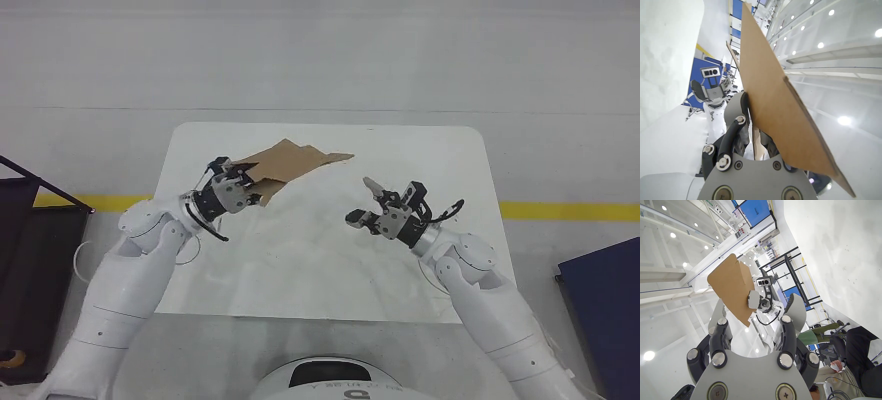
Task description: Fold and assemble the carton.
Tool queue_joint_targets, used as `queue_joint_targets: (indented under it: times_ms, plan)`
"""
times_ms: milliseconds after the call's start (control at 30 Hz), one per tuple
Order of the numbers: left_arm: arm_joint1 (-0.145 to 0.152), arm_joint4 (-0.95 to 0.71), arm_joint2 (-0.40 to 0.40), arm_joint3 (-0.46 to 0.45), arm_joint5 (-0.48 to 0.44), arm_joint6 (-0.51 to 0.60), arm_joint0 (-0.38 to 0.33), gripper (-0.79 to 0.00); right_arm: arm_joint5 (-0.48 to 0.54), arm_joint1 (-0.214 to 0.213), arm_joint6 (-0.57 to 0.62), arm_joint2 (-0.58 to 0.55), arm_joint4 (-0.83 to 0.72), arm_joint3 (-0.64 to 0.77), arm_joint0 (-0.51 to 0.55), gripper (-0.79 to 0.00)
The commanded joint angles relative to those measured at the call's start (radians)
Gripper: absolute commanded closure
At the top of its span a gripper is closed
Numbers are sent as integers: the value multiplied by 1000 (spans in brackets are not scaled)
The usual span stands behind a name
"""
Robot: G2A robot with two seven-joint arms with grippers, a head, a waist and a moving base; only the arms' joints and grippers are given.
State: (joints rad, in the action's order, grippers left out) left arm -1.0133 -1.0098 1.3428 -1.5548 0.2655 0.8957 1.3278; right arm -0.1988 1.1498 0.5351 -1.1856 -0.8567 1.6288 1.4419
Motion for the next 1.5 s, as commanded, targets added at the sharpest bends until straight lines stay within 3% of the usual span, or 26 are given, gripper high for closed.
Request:
queue_joint_targets:
  times_ms: [0, 133, 233, 333, 500, 867, 1200, 1467]
  plan:
    - [-4, -119, 14, 46, 33, 57, -7, 0, 10, 1, -9, -2, -1, 3, 3, -785]
    - [-23, -425, -7, 163, 184, 197, -44, 0, 77, 2, 1, -14, -4, 15, 21, -785]
    - [-43, -592, -59, 235, 317, 256, -87, 0, 137, 8, -56, 1, 44, 18, 27, -785]
    - [-61, -662, -129, 273, 417, 242, -134, 0, 163, 17, -127, 28, 73, -3, 9, -785]
    - [-83, -732, -261, 257, 532, 127, -177, 0, 183, 34, -248, 76, 136, -38, -30, -785]
    - [-103, -785, -406, 203, 566, 92, -218, 0, 275, 68, -468, 181, 339, -54, -50, -785]
    - [-116, -628, -462, 252, 510, 149, -257, 0, 333, 83, -468, 206, 402, -40, -36, -785]
    - [-111, -626, -465, 255, 497, 162, -250, 0, 404, 83, -407, 164, 344, -10, 5, -785]
